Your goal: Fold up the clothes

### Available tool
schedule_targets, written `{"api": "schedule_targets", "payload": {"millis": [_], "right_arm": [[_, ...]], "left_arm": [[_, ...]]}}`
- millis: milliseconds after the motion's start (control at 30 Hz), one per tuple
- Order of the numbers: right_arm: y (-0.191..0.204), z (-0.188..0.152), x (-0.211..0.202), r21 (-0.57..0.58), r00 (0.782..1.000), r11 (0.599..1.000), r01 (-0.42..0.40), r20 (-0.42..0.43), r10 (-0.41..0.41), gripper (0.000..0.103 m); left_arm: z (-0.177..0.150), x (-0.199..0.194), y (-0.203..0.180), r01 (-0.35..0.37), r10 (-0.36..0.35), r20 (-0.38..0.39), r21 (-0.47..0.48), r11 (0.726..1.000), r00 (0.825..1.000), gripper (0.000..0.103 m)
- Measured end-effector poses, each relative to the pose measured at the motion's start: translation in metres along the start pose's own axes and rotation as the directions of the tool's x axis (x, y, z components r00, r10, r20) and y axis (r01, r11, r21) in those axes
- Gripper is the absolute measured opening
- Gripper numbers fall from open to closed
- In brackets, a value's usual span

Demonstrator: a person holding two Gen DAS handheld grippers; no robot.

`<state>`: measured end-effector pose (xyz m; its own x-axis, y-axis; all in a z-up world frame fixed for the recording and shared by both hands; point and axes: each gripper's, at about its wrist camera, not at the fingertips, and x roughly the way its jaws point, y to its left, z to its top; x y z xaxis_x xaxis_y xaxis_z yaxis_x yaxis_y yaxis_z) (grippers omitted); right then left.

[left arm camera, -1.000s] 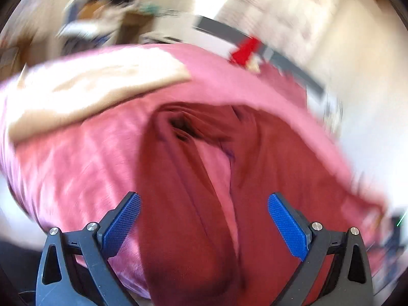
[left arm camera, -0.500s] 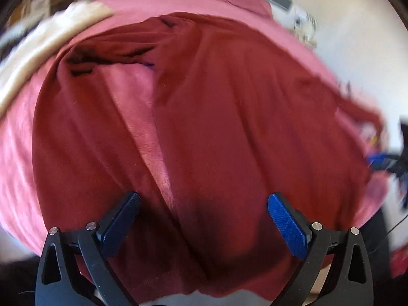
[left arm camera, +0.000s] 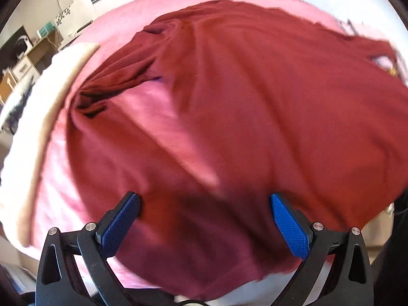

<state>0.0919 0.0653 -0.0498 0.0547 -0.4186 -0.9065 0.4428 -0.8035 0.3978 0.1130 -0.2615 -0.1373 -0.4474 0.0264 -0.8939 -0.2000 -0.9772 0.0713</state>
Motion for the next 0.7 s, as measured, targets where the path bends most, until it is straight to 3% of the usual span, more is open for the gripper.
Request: {"api": "schedule_targets", "payload": {"millis": [67, 133, 167, 200, 267, 367, 467, 567, 667, 700], "right_arm": [[-0.027, -0.012, 0.000, 0.071, 0.989, 0.986, 0.148, -0.030, -0.146, 0.021], [-0.056, -0.017, 0.002, 0.137, 0.944, 0.934, 0.329, -0.071, -0.322, 0.024], [-0.060, -0.017, -0.001, 0.156, 0.923, 0.910, 0.384, -0.065, -0.378, 0.024], [-0.058, -0.014, -0.006, 0.173, 0.919, 0.903, 0.393, -0.036, -0.393, 0.025], [-0.032, -0.003, -0.011, 0.130, 0.945, 0.942, 0.310, 0.069, -0.320, 0.026], [0.036, 0.021, 0.008, -0.084, 0.964, 0.972, 0.221, 0.169, -0.205, 0.028], [0.090, 0.043, 0.057, -0.252, 0.975, 0.946, 0.206, 0.133, -0.177, 0.028], [0.129, 0.059, 0.112, -0.340, 0.984, 0.923, 0.180, 0.051, -0.173, 0.029], [0.166, 0.057, 0.144, -0.444, 0.982, 0.881, 0.165, -0.007, -0.187, 0.046], [0.175, 0.055, 0.141, -0.470, 0.991, 0.876, 0.108, -0.017, -0.131, 0.046]], "left_arm": [[0.002, -0.001, 0.009, 0.004, -0.004, -0.008, -0.009, 1.000, 1.000, 0.102], [0.001, -0.001, 0.014, 0.018, -0.018, -0.014, -0.039, 0.999, 1.000, 0.102], [0.000, 0.001, 0.014, 0.021, -0.022, -0.024, -0.041, 0.999, 0.999, 0.102], [-0.001, 0.002, 0.014, 0.024, -0.025, -0.033, -0.043, 0.999, 0.999, 0.102], [-0.003, 0.006, 0.015, 0.030, -0.033, -0.051, -0.048, 0.998, 0.998, 0.102], [-0.006, 0.011, 0.016, 0.039, -0.043, -0.079, -0.055, 0.998, 0.996, 0.102], [-0.006, 0.018, 0.016, 0.020, -0.023, -0.103, -0.028, 0.999, 0.994, 0.103], [-0.006, 0.018, 0.025, -0.011, 0.012, -0.143, 0.007, 1.000, 0.990, 0.103], [-0.006, 0.010, 0.047, -0.047, 0.047, -0.182, 0.005, 0.999, 0.982, 0.103], [-0.007, 0.004, 0.059, -0.054, 0.049, -0.186, -0.018, 0.998, 0.981, 0.103]]}}
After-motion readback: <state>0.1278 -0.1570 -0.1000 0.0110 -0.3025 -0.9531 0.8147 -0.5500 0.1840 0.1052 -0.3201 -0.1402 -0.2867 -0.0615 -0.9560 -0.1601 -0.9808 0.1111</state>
